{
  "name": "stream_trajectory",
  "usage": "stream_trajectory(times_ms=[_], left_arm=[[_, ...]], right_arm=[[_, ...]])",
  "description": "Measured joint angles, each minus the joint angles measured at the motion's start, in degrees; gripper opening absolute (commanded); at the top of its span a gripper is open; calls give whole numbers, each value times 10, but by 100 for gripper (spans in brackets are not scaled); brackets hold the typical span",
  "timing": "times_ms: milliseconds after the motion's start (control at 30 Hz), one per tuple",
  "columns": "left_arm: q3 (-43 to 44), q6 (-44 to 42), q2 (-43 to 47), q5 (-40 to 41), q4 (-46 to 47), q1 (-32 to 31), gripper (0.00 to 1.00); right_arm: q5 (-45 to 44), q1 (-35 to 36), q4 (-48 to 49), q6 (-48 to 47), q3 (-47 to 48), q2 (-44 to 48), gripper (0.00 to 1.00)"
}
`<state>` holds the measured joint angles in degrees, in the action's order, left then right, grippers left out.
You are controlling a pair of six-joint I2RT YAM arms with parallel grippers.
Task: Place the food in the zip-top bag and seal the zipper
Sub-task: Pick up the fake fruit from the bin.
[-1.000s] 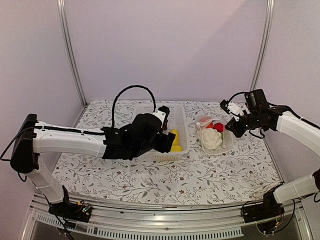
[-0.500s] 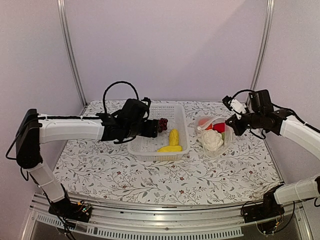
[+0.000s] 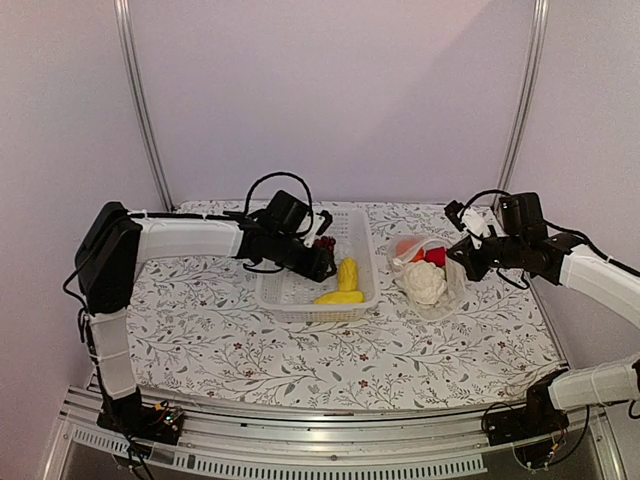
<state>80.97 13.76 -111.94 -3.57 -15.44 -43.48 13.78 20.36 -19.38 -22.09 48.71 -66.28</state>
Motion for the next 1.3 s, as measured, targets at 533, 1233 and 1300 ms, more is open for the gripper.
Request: stream_trajectory(times_ms=[533,1233,1300], left_arm=[[73,-103,-76,-90,-98,-30,85],[131,-207,-150,13,-175,-42,96],[132,-198,-148,24,-183,-43,97]], right_arm=[[6,0,14,0,-15,2,0],[9,0,14,0,-21,13,0],[9,0,14,0,-21,13,0]])
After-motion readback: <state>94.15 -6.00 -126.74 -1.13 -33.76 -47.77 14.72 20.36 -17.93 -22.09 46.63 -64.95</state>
